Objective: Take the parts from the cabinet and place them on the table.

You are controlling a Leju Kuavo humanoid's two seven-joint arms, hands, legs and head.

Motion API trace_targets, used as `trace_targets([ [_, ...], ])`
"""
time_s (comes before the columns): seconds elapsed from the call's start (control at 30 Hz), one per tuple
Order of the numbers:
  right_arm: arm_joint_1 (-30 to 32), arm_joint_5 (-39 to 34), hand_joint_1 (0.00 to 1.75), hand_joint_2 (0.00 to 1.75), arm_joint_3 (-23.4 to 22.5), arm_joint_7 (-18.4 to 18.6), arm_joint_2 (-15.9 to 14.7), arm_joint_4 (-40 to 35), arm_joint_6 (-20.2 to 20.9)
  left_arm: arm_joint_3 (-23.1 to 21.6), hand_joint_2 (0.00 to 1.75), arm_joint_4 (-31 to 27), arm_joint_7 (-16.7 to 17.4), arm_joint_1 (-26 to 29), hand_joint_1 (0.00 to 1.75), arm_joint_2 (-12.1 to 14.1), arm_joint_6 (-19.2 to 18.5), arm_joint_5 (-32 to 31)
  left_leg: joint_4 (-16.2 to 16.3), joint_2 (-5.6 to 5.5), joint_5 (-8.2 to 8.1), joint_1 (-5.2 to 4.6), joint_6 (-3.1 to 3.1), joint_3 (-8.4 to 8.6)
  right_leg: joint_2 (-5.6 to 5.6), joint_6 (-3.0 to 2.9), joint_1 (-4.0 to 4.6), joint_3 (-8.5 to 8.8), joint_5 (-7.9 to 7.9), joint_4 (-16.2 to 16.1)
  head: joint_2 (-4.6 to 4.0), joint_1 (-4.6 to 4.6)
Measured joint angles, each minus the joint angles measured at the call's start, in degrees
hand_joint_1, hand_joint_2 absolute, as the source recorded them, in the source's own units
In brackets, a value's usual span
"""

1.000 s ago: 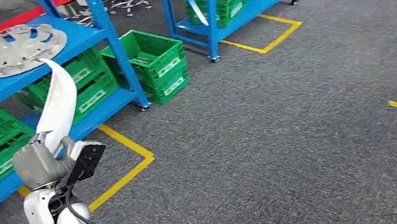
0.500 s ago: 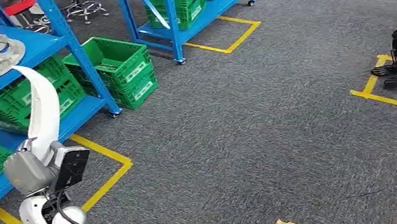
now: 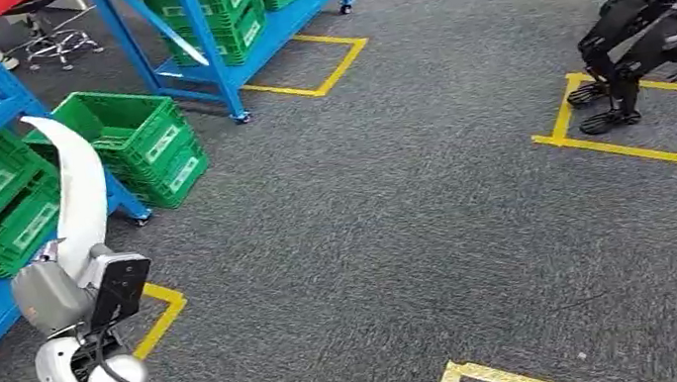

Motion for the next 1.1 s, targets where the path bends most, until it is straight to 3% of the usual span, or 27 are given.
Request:
trace_targets([
  [0.03,0.0,-0.1,0.00,1.75,0.0,-0.2,0.1,0.0,0.0,0.0,1.75,0.0,-0.2,0.2,1.75,0.1,0.0,0.2,3.8,-0.26,-1.07,-0.05,-0.03,-1.96,0.96,-0.05,0.02,-0.13,0.09,0.0,0.00,-0.06],
  [0.07,0.4,-0.3,0.00,1.75,0.0,-0.5,0.1,0.0,0.0,0.3,1.75,-0.1,-1.5,0.2,1.75,0.1,-0.2,1.3,-9.7,-2.70,7.77,0.70,-0.39,4.83,4.64,0.65,-0.30,-0.46,0.40,0.6,-0.02,-0.02],
  [0.1,0.2,-0.3,0.00,1.75,0.0,-0.6,0.0,0.0,0.0,0.3,1.75,-0.2,-1.7,0.1,1.75,0.0,-0.2,1.3,-12.7,-5.96,6.88,1.29,-0.38,5.95,5.59,1.26,0.02,-1.51,0.18,1.9,0.00,-0.11],
  [0.2,0.8,-0.3,0.00,1.75,0.0,-0.6,0.0,0.1,0.0,0.4,1.75,-0.3,-1.8,0.3,1.75,-0.1,-0.3,1.5,-11.9,-4.35,7.01,0.59,1.02,5.45,7.16,2.38,-0.56,-2.20,0.93,1.3,-0.02,0.04],
  [0.23,1.1,-0.3,0.00,1.75,0.0,-0.6,0.0,0.1,0.0,0.5,1.75,-0.3,-1.8,0.1,1.75,-0.2,-0.3,1.5,-12.2,-3.50,7.38,1.06,1.61,5.49,7.36,2.61,-0.61,-2.69,0.95,1.4,0.00,-0.09],
  [0.27,1.3,-0.4,0.00,1.75,0.0,-0.6,0.0,0.2,-0.1,0.5,1.75,-0.5,-1.8,0.0,1.75,-0.4,-0.3,1.5,-12.2,-3.07,7.47,0.99,1.87,5.50,4.27,2.77,-0.20,-2.97,0.24,2.4,-0.02,0.13],
  [0.3,1.1,-0.4,0.00,1.75,0.0,-0.6,0.0,0.2,-0.1,0.5,1.75,-0.5,-1.8,0.1,1.75,-0.5,-0.3,1.5,-12.2,-2.43,7.46,0.89,2.19,5.48,1.71,3.04,-0.13,-4.39,-1.79,5.5,0.00,1.03],
  [0.33,0.9,-0.3,0.00,1.75,0.0,-0.7,0.0,0.2,-0.1,0.5,1.75,-0.6,-1.8,0.2,1.75,-0.5,-0.3,1.5,-12.2,-1.63,7.42,0.79,2.27,5.48,0.52,3.33,-0.22,-6.53,-4.25,10.2,0.00,1.03],
  [0.37,0.8,-0.3,0.00,1.75,0.0,-0.7,0.0,0.2,-0.1,0.6,1.75,-0.6,-1.8,0.3,1.75,-0.4,-0.3,1.5,-12.2,-0.79,7.39,0.71,2.30,5.48,0.00,3.46,-0.34,-8.76,-6.39,15.1,0.00,1.09],
  [0.4,0.8,-0.3,0.00,1.75,0.0,-0.7,0.1,0.2,0.0,0.6,1.75,-0.6,-1.8,0.3,1.75,-0.4,-0.3,1.5,-12.2,0.06,7.37,0.67,2.32,5.49,-0.24,3.59,-0.50,-10.56,-7.79,19.1,0.00,1.05],
  [0.43,0.9,-0.3,0.00,1.75,0.0,-0.7,0.1,0.2,0.0,0.6,1.75,-0.6,-1.8,0.3,1.75,-0.4,-0.3,1.5,-12.2,0.71,7.35,0.64,2.32,5.49,-0.27,3.62,-0.63,-11.03,-7.69,20.2,-0.02,1.05],
  [0.47,0.9,-0.3,0.00,1.75,0.0,-0.7,0.1,0.2,0.0,0.6,1.75,-0.6,-1.8,0.3,1.75,-0.4,-0.3,1.5,-12.2,1.43,7.27,0.63,2.27,5.55,-0.30,3.61,-0.70,-9.83,-6.18,18.3,0.00,1.07],
  [0.53,1.0,-0.3,0.00,1.75,0.0,-0.7,0.1,0.2,0.0,0.6,1.75,-0.6,-2.0,0.2,1.75,-0.4,-0.3,1.7,-12.2,2.59,7.05,0.65,1.94,5.82,-1.21,3.40,-0.71,-4.27,-1.53,8.2,-0.02,1.09],
  [0.57,0.9,-0.2,0.00,1.75,0.0,-0.7,0.1,0.2,0.0,0.6,1.75,-0.8,-2.4,0.3,1.75,-0.5,-0.2,1.9,-12.2,2.97,6.87,0.58,1.65,6.04,-3.35,3.24,-0.61,-1.56,-0.25,3.4,0.00,1.07],
  [0.6,0.7,-0.2,0.00,1.75,0.1,-0.7,0.1,0.2,0.0,0.6,1.75,-1.0,-2.8,0.3,1.75,-0.4,-0.1,1.9,-12.1,3.50,6.67,0.11,1.32,5.96,-4.44,3.00,0.18,-0.76,-1.23,2.3,-0.02,1.11],
  [0.63,0.6,0.0,0.00,1.75,0.1,-0.7,0.1,0.2,0.0,0.6,1.75,-1.1,-3.1,0.3,1.75,-0.4,0.0,2.0,-12.1,3.79,6.70,0.07,1.10,5.96,-3.58,2.31,0.03,-1.09,-0.92,2.2,0.00,0.92],
  [0.73,0.9,0.1,0.00,1.75,0.1,-0.9,0.0,0.4,0.1,0.6,1.75,-1.4,-3.5,0.3,1.75,-0.5,0.0,2.0,-12.6,5.26,6.68,0.33,-0.01,6.35,-1.83,1.17,0.34,-1.51,-0.70,1.9,0.00,1.00],
  [0.8,1.1,0.1,0.00,1.75,0.2,-0.9,0.0,0.5,0.1,0.6,1.75,-1.7,-3.8,0.3,1.75,-0.4,-0.1,2.3,-10.1,1.73,4.44,0.45,-0.20,5.23,-0.82,0.65,-0.09,-1.13,-0.40,1.4,0.00,0.70],
  [0.83,1.0,0.1,0.00,1.75,0.2,-0.9,0.0,0.5,0.2,0.6,1.75,-1.7,-4.0,0.3,1.75,-0.3,-0.2,2.5,-6.2,0.79,2.33,0.34,-0.17,3.37,-0.44,0.31,-0.12,-1.14,-0.30,1.4,-0.02,0.55],
  [0.9,0.9,0.0,0.00,1.75,0.2,-0.9,0.0,0.5,0.4,0.5,1.75,-1.7,-4.1,0.7,1.75,-0.2,-0.7,2.9,3.2,-0.04,-1.25,0.19,-0.15,-1.49,0.97,0.03,-0.03,-1.21,-0.28,1.4,-0.02,0.50],
  [0.93,0.9,-0.1,0.00,1.75,0.2,-0.9,0.0,0.5,0.5,0.5,1.75,-1.7,-4.1,0.7,1.75,0.0,-0.8,3.0,5.1,-0.20,-1.12,0.14,-0.07,-2.81,1.68,0.01,-0.02,-1.21,-0.26,1.4,-0.02,0.48],
  [0.97,0.9,-0.2,0.00,1.75,0.2,-0.9,0.0,0.5,0.5,0.5,1.75,-1.7,-4.1,0.7,1.75,0.0,-0.8,3.0,4.2,-0.25,0.39,0.14,0.01,-2.73,2.46,0.01,-0.03,-1.18,-0.26,1.4,0.00,0.44],
  [1.0,1.0,-0.2,0.00,1.75,0.2,-0.9,0.0,0.5,0.5,0.5,1.75,-1.7,-4.1,0.6,1.75,0.0,-0.9,3.0,1.5,-0.29,2.68,0.19,0.10,-1.63,3.23,0.08,-0.06,-1.13,-0.21,1.4,0.00,0.48],
  [1.03,1.0,-0.2,0.00,1.75,0.2,-0.9,0.0,0.5,0.6,0.5,1.75,-1.7,-4.1,0.5,1.75,0.0,-1.0,3.0,-3.1,-0.61,5.47,0.25,0.18,0.50,4.05,0.19,-0.11,-1.05,-0.15,1.5,-0.02,0.48],
  [1.07,1.0,-0.1,0.00,1.75,0.2,-0.8,0.0,0.5,0.6,0.5,1.75,-1.7,-4.1,0.4,1.75,0.1,-1.1,3.0,-7.8,-2.07,7.78,0.43,0.15,2.86,4.75,0.37,-0.17,-1.06,-0.11,1.6,-0.02,0.44],
  [1.1,0.9,-0.1,0.00,1.75,0.2,-0.8,0.0,0.5,0.6,0.5,1.75,-1.7,-4.1,0.2,1.75,0.1,-1.1,3.0,-10.8,-4.67,8.05,0.62,0.10,4.08,5.35,0.76,0.15,-1.45,-0.18,1.9,0.00,0.44],
])
